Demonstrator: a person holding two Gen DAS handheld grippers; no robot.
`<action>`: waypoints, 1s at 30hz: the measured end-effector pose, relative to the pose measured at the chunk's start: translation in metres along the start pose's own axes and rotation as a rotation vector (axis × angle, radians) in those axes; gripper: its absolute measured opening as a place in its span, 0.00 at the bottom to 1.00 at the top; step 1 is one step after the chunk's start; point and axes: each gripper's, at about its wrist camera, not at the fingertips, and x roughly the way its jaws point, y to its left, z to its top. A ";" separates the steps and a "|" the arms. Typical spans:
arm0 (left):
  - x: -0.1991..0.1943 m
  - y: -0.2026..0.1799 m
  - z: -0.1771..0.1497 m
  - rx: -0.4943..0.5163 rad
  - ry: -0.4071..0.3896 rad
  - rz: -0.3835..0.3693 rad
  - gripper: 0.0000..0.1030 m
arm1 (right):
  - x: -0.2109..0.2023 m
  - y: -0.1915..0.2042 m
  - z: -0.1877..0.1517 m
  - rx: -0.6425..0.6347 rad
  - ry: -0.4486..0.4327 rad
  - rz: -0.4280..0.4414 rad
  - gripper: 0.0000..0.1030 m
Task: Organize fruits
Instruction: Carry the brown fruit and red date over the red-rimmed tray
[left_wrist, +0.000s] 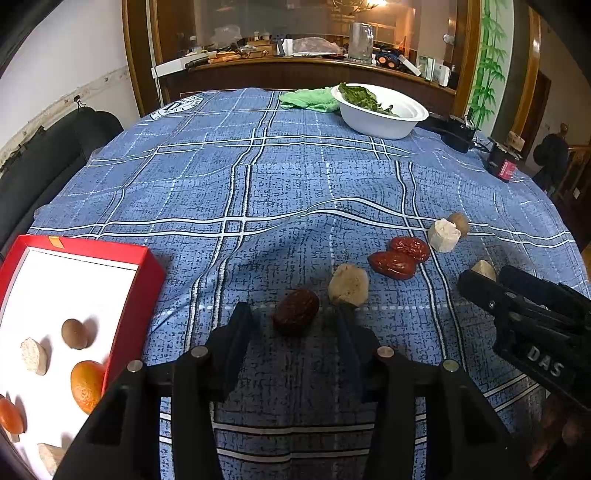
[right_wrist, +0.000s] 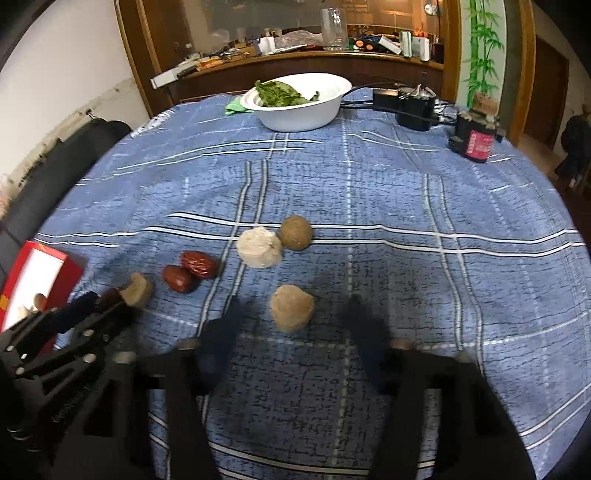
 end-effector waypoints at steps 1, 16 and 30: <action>0.000 0.000 0.000 0.000 0.000 -0.012 0.24 | 0.000 -0.001 0.000 -0.003 0.001 -0.015 0.30; -0.053 0.001 -0.020 0.031 -0.035 -0.011 0.21 | -0.057 0.016 -0.025 -0.024 -0.050 0.019 0.25; -0.098 0.022 -0.059 0.031 -0.057 0.005 0.22 | -0.097 0.053 -0.075 -0.050 -0.063 0.093 0.25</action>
